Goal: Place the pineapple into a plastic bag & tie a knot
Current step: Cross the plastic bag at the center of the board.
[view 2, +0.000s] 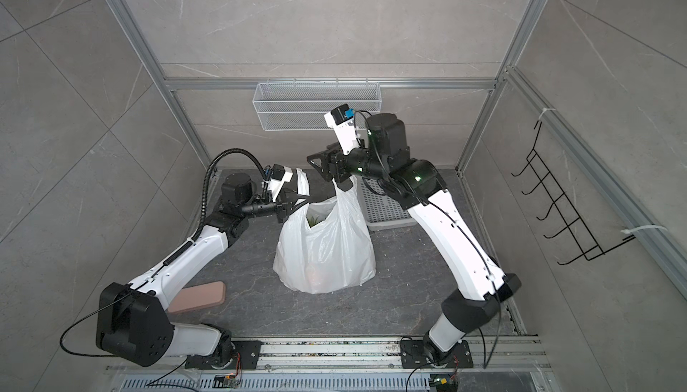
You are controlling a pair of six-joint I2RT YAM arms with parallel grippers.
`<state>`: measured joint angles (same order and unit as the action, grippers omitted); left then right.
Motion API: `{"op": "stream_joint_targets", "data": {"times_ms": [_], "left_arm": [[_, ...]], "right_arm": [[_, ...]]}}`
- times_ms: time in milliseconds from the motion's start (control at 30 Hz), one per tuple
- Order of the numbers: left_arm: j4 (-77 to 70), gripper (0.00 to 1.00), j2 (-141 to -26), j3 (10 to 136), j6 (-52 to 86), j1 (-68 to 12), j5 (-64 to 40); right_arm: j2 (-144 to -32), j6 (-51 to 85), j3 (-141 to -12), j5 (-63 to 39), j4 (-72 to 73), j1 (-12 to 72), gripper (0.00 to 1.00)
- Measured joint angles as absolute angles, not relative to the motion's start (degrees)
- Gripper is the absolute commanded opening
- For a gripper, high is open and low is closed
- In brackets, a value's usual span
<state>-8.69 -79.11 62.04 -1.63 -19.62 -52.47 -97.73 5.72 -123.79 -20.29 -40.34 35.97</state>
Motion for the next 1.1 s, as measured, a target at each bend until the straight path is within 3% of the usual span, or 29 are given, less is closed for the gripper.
{"op": "stream_joint_targets", "data": {"times_ms": [233,300,333,433,500,633,700,1100], "left_arm": [[-7.9,0.00,-79.3,62.3,-3.2,-19.6,-54.8],[-7.7,0.00,-79.5,62.3,-3.5,-19.6,-55.3],[-7.7,0.00,-79.5,62.4,-3.5,-19.6,-55.5],[-7.7,0.00,-79.8,62.4,-3.6,-19.6,-55.6],[-7.8,0.07,-79.8,62.4,-3.6,-19.6,-55.2],[-11.3,0.38,-79.6,61.2,-1.1,-19.6,-51.3],[-15.2,0.46,-79.3,59.0,1.6,-19.6,-48.8],[-35.5,0.52,-82.2,54.3,13.6,-20.1,-46.4]], "right_arm": [[-110.0,7.8,-125.4,-27.4,-43.7,36.0,0.70],[-110.9,8.3,-125.6,-29.1,-43.8,36.0,0.64],[-111.3,8.8,-126.1,-29.6,-43.7,36.1,0.57],[-111.8,10.1,-127.7,-30.3,-43.5,36.3,0.19],[-111.7,11.2,-128.2,-30.3,-42.8,36.4,0.00],[-110.1,13.6,-124.7,-28.6,-38.7,37.1,0.00],[-108.7,14.7,-122.6,-26.3,-37.6,37.8,0.00],[-101.9,25.0,-118.9,-13.8,-35.7,41.4,0.00]]}}
